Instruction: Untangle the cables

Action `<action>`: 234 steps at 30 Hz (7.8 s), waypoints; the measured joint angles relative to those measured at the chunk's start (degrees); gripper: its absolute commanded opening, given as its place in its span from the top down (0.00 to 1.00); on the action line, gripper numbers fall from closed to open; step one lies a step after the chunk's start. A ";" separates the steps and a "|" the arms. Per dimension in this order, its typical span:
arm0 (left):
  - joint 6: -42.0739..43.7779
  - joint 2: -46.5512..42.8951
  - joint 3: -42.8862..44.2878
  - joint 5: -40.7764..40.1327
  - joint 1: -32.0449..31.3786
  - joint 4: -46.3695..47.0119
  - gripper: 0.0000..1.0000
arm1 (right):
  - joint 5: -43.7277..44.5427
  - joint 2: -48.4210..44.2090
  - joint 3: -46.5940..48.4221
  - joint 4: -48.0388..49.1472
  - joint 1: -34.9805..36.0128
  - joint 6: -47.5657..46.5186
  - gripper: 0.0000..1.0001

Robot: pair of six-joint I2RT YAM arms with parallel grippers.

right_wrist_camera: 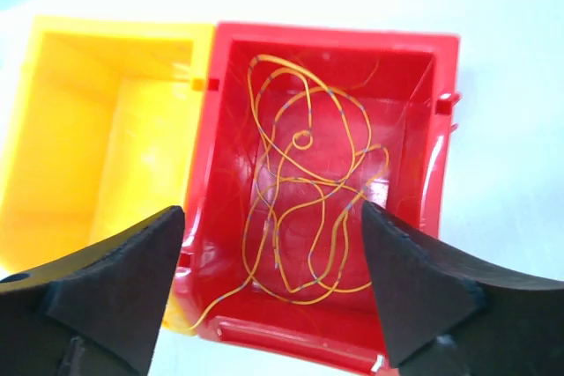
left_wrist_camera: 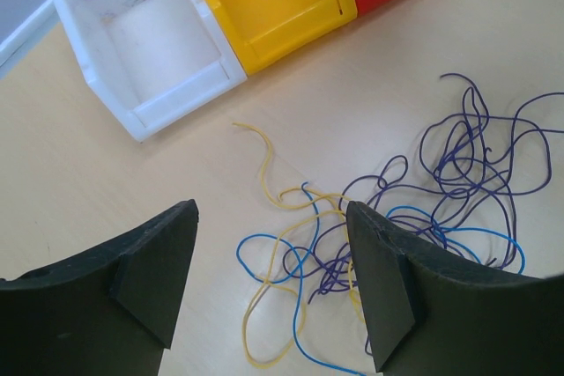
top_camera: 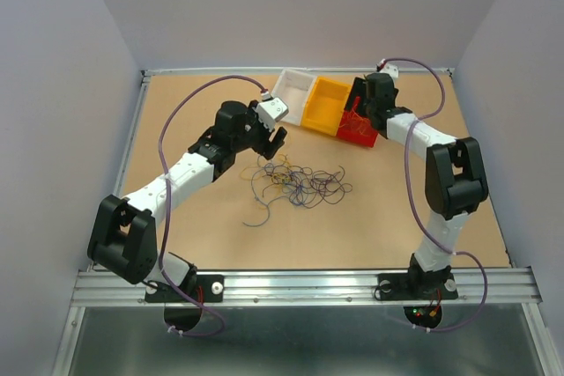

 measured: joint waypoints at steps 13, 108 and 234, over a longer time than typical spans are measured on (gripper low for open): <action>11.65 -1.84 -3.08 4.50 -1.20 -5.77 0.20 | -4.09 -13.94 -9.55 0.90 3.98 -1.27 0.26; 2.01 -23.06 28.52 -16.39 -10.05 -18.62 1.00 | -52.30 -24.15 -33.59 34.40 26.82 -19.32 0.39; -2.95 -15.50 -0.76 -16.00 1.33 5.03 1.00 | -19.74 -21.22 -10.73 15.80 34.23 -2.49 0.99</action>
